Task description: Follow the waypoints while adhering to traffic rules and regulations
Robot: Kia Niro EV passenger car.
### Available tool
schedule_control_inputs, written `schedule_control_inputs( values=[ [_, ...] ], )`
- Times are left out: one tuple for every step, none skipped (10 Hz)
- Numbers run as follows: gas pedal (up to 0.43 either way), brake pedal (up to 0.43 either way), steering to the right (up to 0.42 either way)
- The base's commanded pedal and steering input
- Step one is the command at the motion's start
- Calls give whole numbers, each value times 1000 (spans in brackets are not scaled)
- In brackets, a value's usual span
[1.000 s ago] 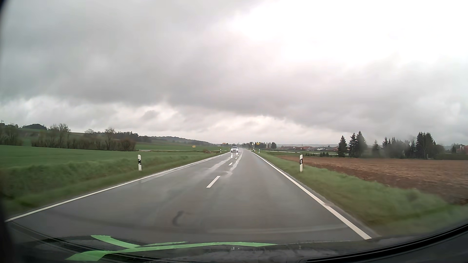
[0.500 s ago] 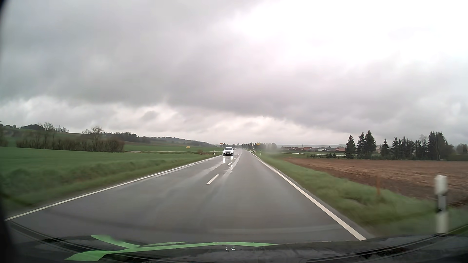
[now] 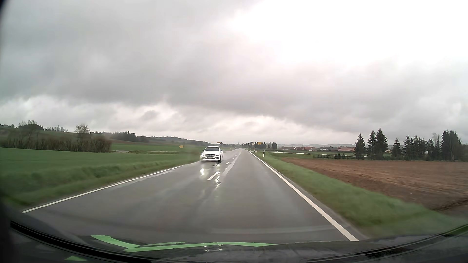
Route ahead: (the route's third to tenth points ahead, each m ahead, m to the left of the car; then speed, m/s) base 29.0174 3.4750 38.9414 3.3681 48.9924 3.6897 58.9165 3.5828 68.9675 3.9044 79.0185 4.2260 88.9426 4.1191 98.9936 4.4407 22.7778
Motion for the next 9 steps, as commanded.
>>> schedule_control_inputs(
  values=[
    [130, 0, 0],
    [118, 0, -1],
    [98, 0, -1],
    [98, 0, -2],
    [98, 0, -4],
    [98, 0, -6],
    [98, 0, -6],
    [79, 0, -6],
    [59, 0, -5]
  ],
)
